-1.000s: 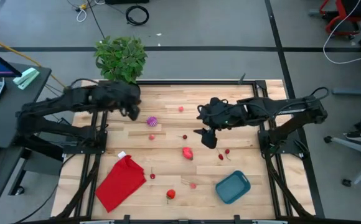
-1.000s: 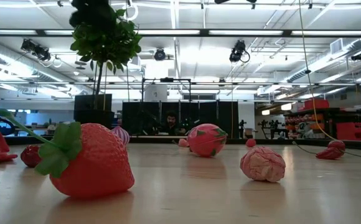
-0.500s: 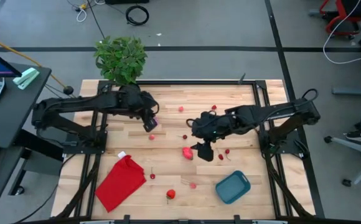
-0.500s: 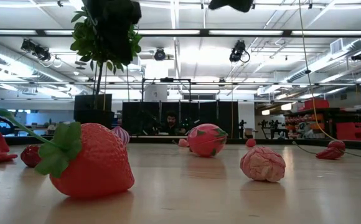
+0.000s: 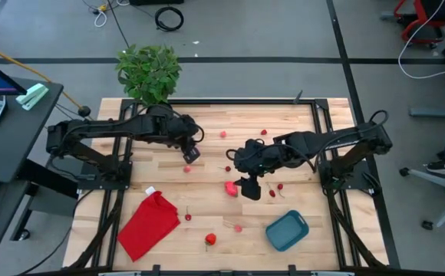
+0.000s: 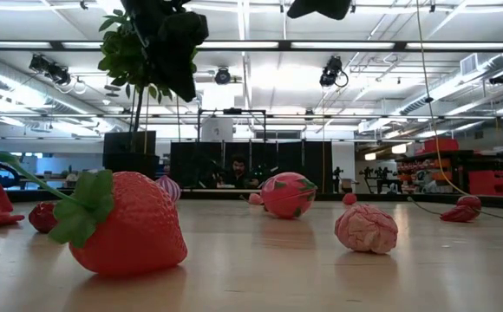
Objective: Pick and placing Produce into tupperware
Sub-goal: Put the cherry into the bin
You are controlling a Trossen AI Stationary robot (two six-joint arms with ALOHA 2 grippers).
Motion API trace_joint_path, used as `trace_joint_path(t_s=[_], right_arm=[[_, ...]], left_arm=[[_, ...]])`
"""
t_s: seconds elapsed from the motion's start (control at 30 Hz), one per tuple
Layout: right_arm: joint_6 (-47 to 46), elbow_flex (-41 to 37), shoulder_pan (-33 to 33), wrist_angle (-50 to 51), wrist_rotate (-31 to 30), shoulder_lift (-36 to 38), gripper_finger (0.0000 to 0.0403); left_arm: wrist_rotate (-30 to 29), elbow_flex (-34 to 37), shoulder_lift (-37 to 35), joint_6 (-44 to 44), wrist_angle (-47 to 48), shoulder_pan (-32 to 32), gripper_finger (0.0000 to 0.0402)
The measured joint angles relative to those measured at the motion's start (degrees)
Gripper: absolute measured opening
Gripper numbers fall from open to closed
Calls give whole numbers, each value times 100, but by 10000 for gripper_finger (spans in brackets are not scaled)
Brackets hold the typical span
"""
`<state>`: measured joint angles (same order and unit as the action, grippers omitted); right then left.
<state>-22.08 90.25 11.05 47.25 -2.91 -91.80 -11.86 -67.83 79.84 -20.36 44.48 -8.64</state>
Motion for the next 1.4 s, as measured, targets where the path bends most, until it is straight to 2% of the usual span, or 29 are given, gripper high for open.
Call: trace_joint_path(t_s=[0.13, 0.23, 0.37, 0.47, 0.53, 0.63, 0.8, 0.87, 1.07, 1.27, 1.4], right_arm=[[234, -2, -60, -61, 24, -49, 281], [-50, 8, -164, 202, -141, -71, 281], [-804, -3, -236, 1957, -200, -90, 281], [-1792, -275, -218, 3270, -22, -105, 281], [-2409, -602, -195, 3589, 238, -81, 281], [-3021, -1328, -84, 3215, 482, -21, 281], [-3613, -2459, 3, 1583, 682, -23, 281], [-3803, -2786, -6, 1236, 719, -23, 281], [-4147, -3394, -3, 1259, 559, -21, 281], [-4252, -3824, -5, 464, 691, -18, 281], [-4428, -3997, -3, 225, 468, -16, 281]], left_arm=[[-4, 0, 6, 0, -150, 0, 108], [-4, 0, 6, -3, -140, 0, 108], [-4, 0, 6, -19, -133, 0, 108], [-1, 0, 6, -151, -137, 0, 108], [-4, 0, 6, -186, -143, 0, 108], [-4, 0, 6, -195, -152, -2, 108], [-4, 0, 6, -195, -197, -2, 108], [-4, 0, 6, -195, -196, -2, 108], [-4, 0, 6, -197, -193, -2, 108], [-4, 0, 6, -197, -191, -2, 108], [-6, 0, 6, -199, -193, -2, 108]])
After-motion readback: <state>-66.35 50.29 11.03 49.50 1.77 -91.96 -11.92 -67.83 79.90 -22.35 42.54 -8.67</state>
